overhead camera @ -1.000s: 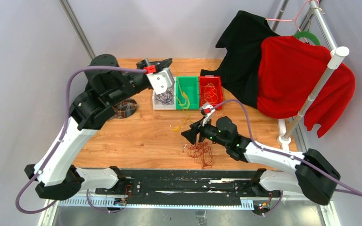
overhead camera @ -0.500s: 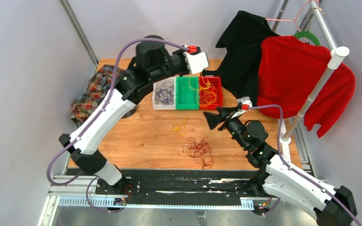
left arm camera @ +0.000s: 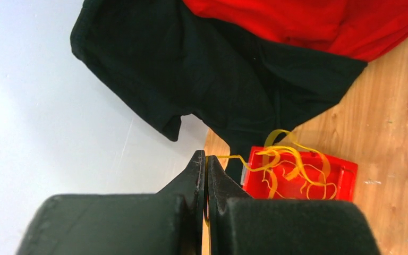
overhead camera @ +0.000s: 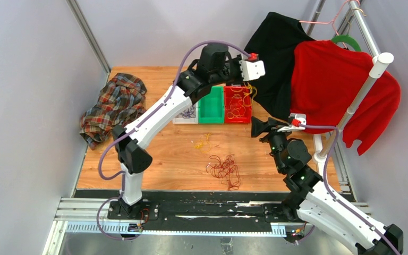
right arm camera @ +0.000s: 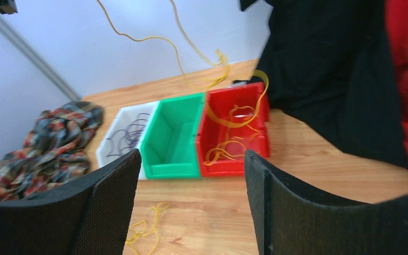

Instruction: Untangle the cables

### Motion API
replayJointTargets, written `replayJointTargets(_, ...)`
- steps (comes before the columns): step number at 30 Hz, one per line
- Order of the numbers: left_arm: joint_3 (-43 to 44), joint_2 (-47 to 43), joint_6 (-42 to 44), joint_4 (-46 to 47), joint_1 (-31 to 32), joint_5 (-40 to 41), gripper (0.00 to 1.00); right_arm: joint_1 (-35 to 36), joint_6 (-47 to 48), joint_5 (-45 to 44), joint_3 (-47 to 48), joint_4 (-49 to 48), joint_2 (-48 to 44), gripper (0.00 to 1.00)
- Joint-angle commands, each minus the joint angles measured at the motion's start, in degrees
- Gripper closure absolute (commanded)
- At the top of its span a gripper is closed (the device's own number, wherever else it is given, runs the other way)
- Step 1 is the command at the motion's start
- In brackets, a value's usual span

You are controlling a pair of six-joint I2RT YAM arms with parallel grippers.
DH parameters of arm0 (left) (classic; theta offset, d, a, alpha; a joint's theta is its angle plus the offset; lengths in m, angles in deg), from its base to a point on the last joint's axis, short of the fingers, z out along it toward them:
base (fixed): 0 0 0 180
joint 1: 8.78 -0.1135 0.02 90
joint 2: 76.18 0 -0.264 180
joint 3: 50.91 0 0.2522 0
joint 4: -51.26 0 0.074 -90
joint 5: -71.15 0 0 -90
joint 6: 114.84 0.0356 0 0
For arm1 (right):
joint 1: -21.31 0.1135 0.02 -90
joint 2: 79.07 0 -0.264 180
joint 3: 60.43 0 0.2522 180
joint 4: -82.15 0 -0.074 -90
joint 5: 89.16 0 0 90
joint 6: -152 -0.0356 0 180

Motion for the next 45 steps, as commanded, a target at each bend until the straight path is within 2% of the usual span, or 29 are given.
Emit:
replayJointTargets(1, 4.8, 4.1, 3.1, 3.0, 0.4, 1.4, 1.00, -1.2, 0.0, -11.1, -0.7, 6.6, -2.0, 0.30)
replayJointTargets(8, 3.2, 8.0, 10.8, 0.2, 0.5, 3.9, 1.00, -2.0, -0.1, -15.8, -0.5, 12.6, -2.9, 0.36)
replayJointTargets(20, -0.7, 7.2, 21.9, -6.8, 0.5, 4.3, 1.00, -3.5, -2.4, -14.5, -0.1, 14.0, 0.7, 0.39)
replayJointTargets(29, -0.6, 7.3, 24.0, -13.1, 1.5, 1.8, 1.00, -4.0, -3.8, -13.8, 0.2, 14.7, 2.7, 0.40)
replayJointTargets(36, 4.4, 13.7, 22.6, -13.8, 2.0, -2.4, 1.00, -4.1, -4.8, -15.4, 0.3, 16.3, 1.9, 0.41)
replayJointTargets(40, 4.0, 16.4, 22.8, -12.2, 1.4, -4.3, 1.00, -4.3, -5.4, -16.8, -0.6, 17.3, 0.4, 0.42)
replayJointTargets(45, 4.1, 19.6, 18.7, -7.9, -0.1, -6.8, 1.00, -4.7, -6.6, -18.1, -2.1, 17.8, -1.7, 0.42)
